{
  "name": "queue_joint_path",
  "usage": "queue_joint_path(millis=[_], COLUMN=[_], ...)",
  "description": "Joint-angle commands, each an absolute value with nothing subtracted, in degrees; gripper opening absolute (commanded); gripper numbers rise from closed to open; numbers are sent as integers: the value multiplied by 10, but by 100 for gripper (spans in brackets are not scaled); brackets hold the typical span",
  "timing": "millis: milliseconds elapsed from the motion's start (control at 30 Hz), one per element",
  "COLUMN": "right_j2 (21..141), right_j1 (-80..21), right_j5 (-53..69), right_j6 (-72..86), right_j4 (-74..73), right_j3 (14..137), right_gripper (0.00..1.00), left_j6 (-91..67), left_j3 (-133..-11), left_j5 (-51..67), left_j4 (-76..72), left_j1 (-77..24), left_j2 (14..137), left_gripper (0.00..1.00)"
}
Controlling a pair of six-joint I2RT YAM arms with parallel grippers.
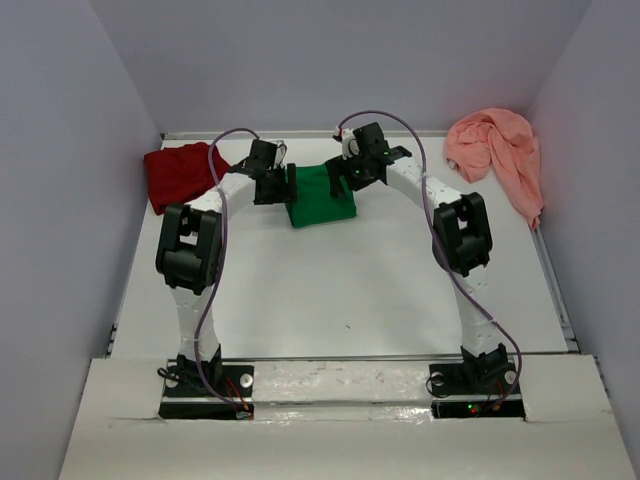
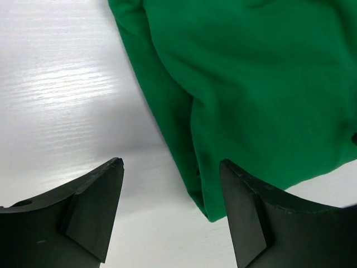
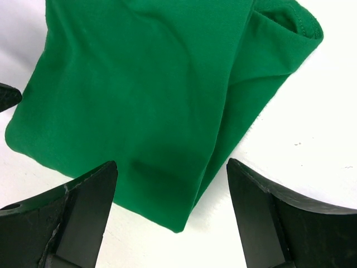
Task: Fold and stack the t-shirts
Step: Fold the long partially folded tshirt into a neat square
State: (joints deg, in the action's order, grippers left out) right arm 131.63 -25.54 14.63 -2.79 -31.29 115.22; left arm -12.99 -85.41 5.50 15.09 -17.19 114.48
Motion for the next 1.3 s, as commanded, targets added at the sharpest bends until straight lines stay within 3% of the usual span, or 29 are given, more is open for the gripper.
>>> queue_joint_path(millis=[0, 1133, 1267], right_j2=[1296, 1283, 1273], right_j1=[-255, -248, -236], right_j5=[157, 167, 180], right_j6=[-32, -43, -37], right_j4=[-299, -321, -324], right_j3=[1157, 1154, 1159], right_gripper=[85, 85, 85], left_j6=[-145, -190, -200], left_j3=[-863, -847, -840], left_j5=[112, 170, 175], left_j4=[135, 53, 36], left_j1=[-169, -170, -176], left_j2=[1142, 1229, 1243], left_gripper=[79, 79, 72])
